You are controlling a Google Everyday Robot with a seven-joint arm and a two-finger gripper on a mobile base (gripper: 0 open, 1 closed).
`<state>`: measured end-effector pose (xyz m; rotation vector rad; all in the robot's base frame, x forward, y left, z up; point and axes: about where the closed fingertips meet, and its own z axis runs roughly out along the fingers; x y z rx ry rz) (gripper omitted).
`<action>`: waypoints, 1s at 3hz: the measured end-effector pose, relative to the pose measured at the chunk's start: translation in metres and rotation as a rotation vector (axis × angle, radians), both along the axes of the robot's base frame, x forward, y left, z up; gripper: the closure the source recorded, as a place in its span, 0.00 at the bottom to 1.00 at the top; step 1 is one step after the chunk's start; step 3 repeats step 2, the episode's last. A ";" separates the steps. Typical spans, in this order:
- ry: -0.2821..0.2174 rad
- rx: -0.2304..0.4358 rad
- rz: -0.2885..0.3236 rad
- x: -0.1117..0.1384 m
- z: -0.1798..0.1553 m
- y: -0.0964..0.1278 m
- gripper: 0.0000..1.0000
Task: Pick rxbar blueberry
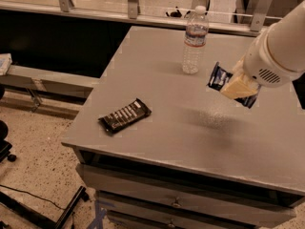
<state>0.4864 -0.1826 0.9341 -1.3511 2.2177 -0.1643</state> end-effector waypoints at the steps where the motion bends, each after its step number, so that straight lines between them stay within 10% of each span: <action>1: -0.045 -0.006 -0.012 0.007 0.018 0.007 1.00; 3: -0.045 -0.006 -0.012 0.007 0.018 0.007 1.00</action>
Offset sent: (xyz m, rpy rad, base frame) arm -0.0105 0.0037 0.0256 -0.0135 -0.0423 -0.0168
